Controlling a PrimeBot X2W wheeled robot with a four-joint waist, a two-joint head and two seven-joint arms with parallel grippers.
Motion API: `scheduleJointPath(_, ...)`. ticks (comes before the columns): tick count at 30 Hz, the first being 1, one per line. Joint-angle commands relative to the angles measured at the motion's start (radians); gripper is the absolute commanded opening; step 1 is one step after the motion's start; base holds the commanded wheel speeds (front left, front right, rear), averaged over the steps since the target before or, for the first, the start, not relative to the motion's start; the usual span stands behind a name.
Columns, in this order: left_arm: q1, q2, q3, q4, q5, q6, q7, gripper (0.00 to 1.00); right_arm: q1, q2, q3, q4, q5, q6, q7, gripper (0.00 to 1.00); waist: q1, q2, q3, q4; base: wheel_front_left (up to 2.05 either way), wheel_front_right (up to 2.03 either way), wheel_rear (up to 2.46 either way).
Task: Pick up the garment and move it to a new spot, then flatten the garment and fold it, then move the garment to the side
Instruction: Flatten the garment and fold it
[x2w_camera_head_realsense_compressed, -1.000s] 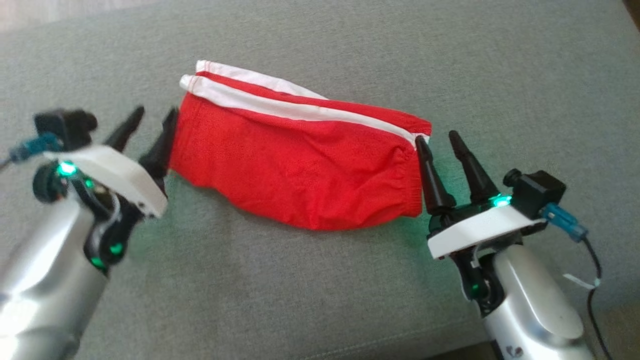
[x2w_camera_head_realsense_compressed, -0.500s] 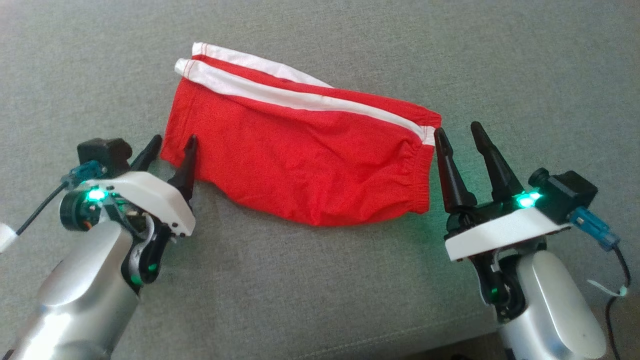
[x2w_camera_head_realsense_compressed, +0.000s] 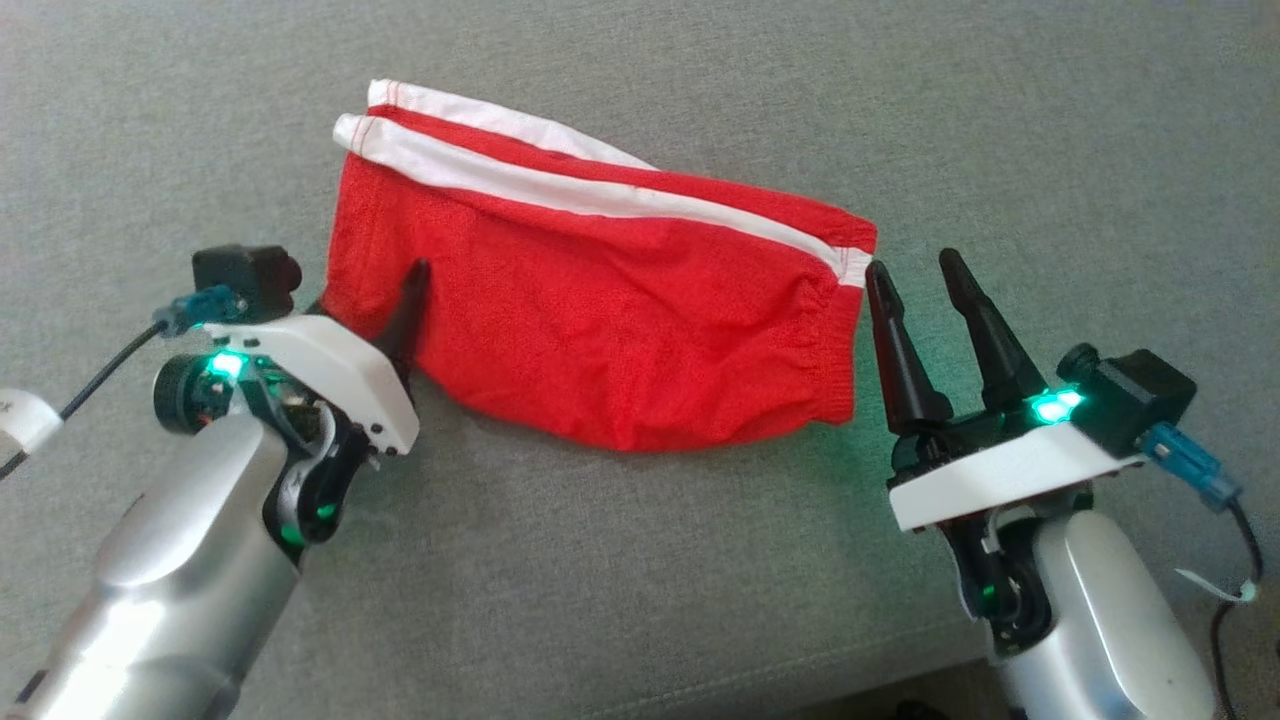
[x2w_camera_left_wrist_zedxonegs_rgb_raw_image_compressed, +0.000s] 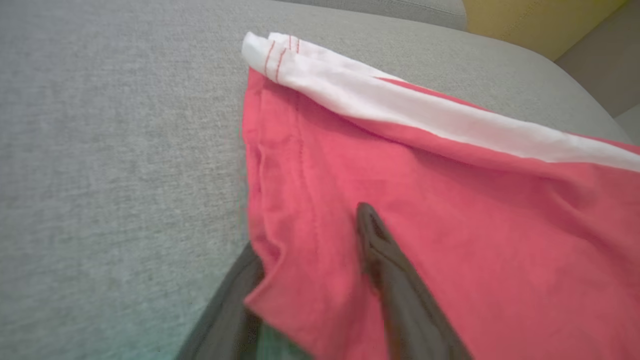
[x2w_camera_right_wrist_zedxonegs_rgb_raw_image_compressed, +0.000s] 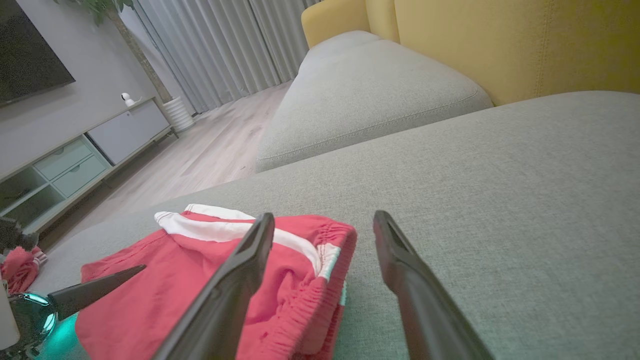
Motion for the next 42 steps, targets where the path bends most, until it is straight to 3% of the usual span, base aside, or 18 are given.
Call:
scheduleJointPath(1,-0.022,0.012,0.016,-0.014,-0.002,0.003,0.013,0.38,-0.003,0.000,0.025,-0.035,0.002,0.008,0.000,1.00,0.0000,0.0000,0.000,-0.003,0.00,0.00,0.00)
scheduleJointPath(3,-0.028,0.009,0.018,-0.012,0.000,0.008,0.007,0.00,-0.005,0.000,0.027,-0.032,0.003,0.008,-0.002,1.00,0.0000,0.0000,-0.001,-0.005,0.00,0.00,0.00)
scheduleJointPath(11,0.010,0.028,0.048,-0.070,-0.001,0.052,-0.045,0.00,0.006,0.000,0.008,-0.016,-0.001,0.008,-0.012,1.00,0.0000,0.0000,-0.032,0.013,0.00,0.00,0.00)
scheduleJointPath(21,0.236,0.108,0.082,-0.352,-0.015,0.187,-0.078,0.00,0.055,0.000,-0.054,0.001,-0.023,0.008,0.006,1.00,0.0000,0.0000,-0.097,0.111,0.00,0.00,0.00)
scheduleJointPath(26,0.352,0.085,0.091,-0.411,-0.039,0.236,-0.126,0.00,0.074,0.000,-0.079,-0.001,-0.045,0.008,0.028,1.00,0.0000,0.0000,-0.126,0.154,0.00,0.00,0.00)
scheduleJointPath(32,0.401,0.037,0.084,-0.394,-0.049,0.251,-0.173,0.00,0.088,0.000,-0.101,-0.010,-0.072,0.008,0.051,1.00,0.0000,0.0000,-0.151,0.180,0.00,0.00,0.00)
scheduleJointPath(33,0.404,0.029,0.085,-0.384,-0.046,0.253,-0.187,0.11,0.091,0.000,-0.105,-0.012,-0.075,0.008,0.055,1.00,0.0000,0.0000,-0.156,0.183,0.00,0.00,0.00)
scheduleJointPath(34,0.406,0.023,0.085,-0.374,-0.041,0.253,-0.203,0.49,0.094,0.000,-0.108,-0.013,-0.077,0.008,0.059,1.00,0.0000,0.0000,-0.162,0.185,0.00,0.00,0.00)
scheduleJointPath(35,0.406,0.019,0.084,-0.364,-0.031,0.253,-0.220,1.00,0.097,0.000,-0.110,-0.015,-0.079,0.008,0.062,1.00,0.0000,0.0000,-0.167,0.188,0.00,0.00,0.00)
scheduleJointPath(42,0.383,0.037,0.071,-0.338,0.075,0.257,-0.338,1.00,0.129,0.000,-0.140,-0.030,-0.103,0.008,0.082,1.00,0.0000,0.0000,-0.213,0.206,0.00,0.00,0.00)
